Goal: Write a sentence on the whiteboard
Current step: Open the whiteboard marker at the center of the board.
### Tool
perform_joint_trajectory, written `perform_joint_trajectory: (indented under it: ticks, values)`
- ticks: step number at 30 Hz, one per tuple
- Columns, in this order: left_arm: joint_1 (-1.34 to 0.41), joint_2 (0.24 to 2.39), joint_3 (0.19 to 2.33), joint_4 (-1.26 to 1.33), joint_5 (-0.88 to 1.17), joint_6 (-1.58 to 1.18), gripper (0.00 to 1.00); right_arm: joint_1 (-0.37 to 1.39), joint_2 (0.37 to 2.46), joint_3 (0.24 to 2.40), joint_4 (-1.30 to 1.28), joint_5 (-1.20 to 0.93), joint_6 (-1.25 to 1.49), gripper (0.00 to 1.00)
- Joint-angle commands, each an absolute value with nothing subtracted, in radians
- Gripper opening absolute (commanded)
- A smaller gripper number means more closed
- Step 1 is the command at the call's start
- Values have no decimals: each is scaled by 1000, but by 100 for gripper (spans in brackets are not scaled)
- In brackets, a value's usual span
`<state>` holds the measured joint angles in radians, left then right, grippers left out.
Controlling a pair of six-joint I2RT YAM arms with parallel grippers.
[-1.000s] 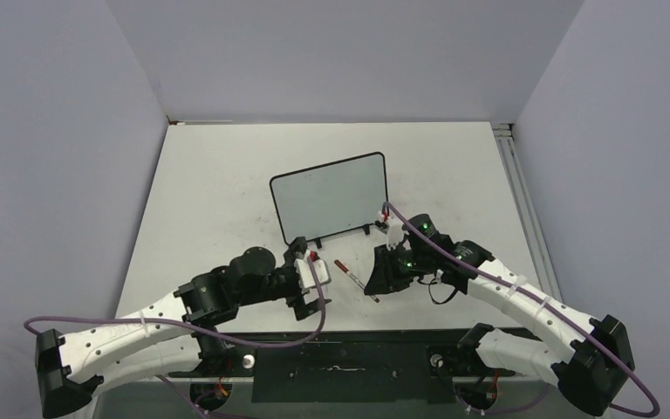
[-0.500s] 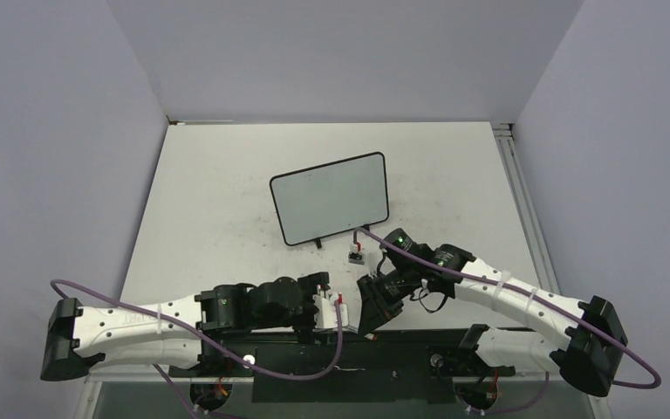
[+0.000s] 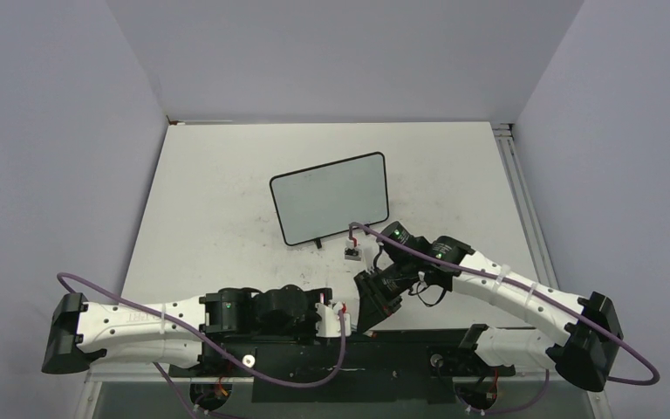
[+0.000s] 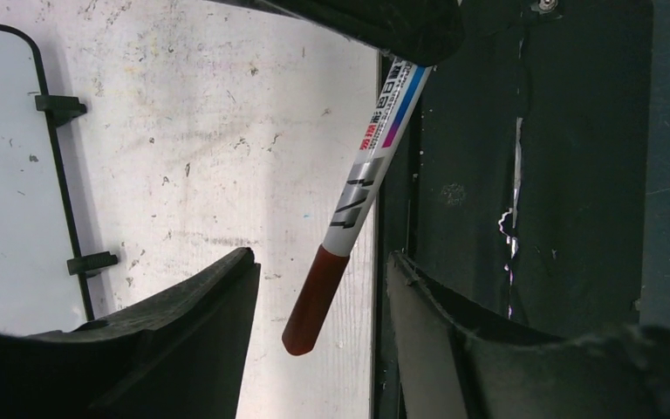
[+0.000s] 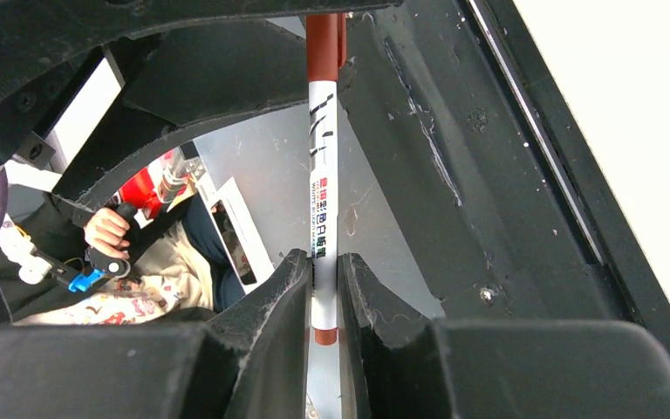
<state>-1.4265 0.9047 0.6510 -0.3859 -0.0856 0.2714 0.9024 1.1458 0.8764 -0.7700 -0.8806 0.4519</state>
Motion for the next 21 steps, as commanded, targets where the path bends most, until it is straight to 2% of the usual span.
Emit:
perform_joint_trajectory:
  ticks: [1,4,7,14,21]
  values:
    - [-1434,893,684,-389,-117,256,51,903,1148,949,-800,-898,412,5]
    - [-1437,898,689,-397,-118,252,49,903,1149,965,-821,-897,397,5]
    - [-1442,907,692,-399,-121,252,41,903,1152,974,-836,-896,386,5]
    - [-1448,898,694,-399,-155,250,31,903,1159,988,-869,-873,358,5]
    - [-1450,872,694,-403,-136,234,11,903,1162,982,-834,-867,369,5]
